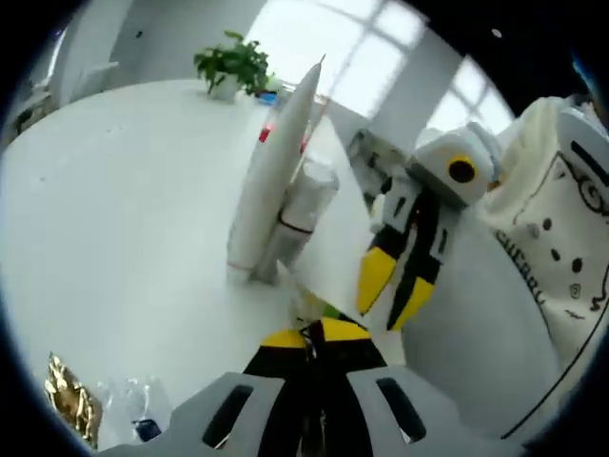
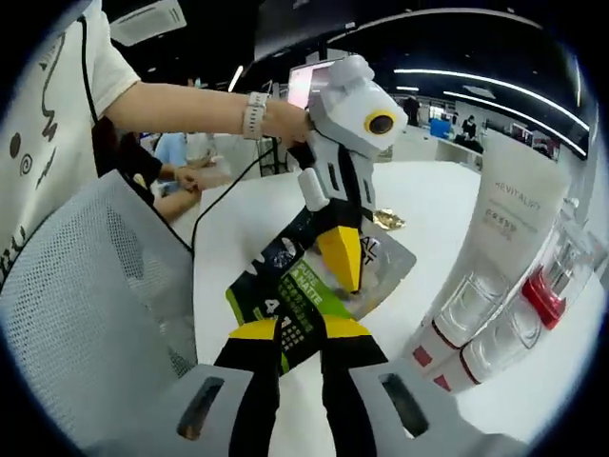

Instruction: Arrange the skincare products in the storage area until every visible bottle or jar stands upright without overlapping.

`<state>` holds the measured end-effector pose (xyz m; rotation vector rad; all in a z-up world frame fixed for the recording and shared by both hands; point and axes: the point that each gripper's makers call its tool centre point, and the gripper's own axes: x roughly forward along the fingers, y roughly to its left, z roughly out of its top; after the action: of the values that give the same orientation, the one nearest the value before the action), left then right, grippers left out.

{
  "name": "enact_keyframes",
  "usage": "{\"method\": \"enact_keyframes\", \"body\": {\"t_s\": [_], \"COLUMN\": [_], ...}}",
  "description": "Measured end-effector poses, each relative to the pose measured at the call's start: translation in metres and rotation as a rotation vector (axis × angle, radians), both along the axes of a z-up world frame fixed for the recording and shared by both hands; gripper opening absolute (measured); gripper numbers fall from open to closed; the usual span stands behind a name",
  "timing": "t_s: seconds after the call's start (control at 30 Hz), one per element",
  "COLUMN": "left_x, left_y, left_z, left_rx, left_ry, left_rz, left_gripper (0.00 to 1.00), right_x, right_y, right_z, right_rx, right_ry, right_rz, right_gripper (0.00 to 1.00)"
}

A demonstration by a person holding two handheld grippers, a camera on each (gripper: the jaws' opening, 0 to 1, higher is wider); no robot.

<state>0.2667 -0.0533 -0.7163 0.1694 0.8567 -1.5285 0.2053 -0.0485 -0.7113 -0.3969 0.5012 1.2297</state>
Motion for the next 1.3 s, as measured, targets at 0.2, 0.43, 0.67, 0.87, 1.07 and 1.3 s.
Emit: {"method": "enact_keyframes", "body": {"t_s": [0.2, 0.43, 0.67, 0.87, 1.07, 1.3], "left_x": [0.007, 0.004, 0.004, 0.008, 0.02, 0.034], "left_y": [0.001, -0.001, -0.006, -0.006, -0.003, 0.003], "left_z": [-0.013, -0.018, -0.029, -0.035, -0.038, -0.039], "left_rx": [0.036, 0.052, 0.089, 0.099, 0.094, 0.102], "left_ry": [-0.004, -0.035, -0.053, -0.068, -0.082, -0.122], "left_rz": [-0.013, -0.04, -0.045, -0.039, -0.013, 0.026], "left_gripper": [0.0, 0.0, 0.02, 0.06, 0.12, 0.14], "right_x": [-0.001, -0.001, 0.006, 0.006, 0.004, 0.002], "right_y": [0.008, 0.011, 0.014, 0.011, 0.011, 0.011], "right_z": [-0.02, -0.039, -0.05, -0.054, -0.053, -0.054], "right_rx": [-0.093, -0.158, -0.185, -0.162, -0.154, -0.156], "right_ry": [-0.053, -0.08, -0.051, 0.017, 0.037, 0.044], "right_rz": [0.085, 0.12, 0.102, 0.059, 0.053, 0.049], "right_gripper": [0.21, 0.24, 0.29, 0.28, 0.28, 0.3]}}
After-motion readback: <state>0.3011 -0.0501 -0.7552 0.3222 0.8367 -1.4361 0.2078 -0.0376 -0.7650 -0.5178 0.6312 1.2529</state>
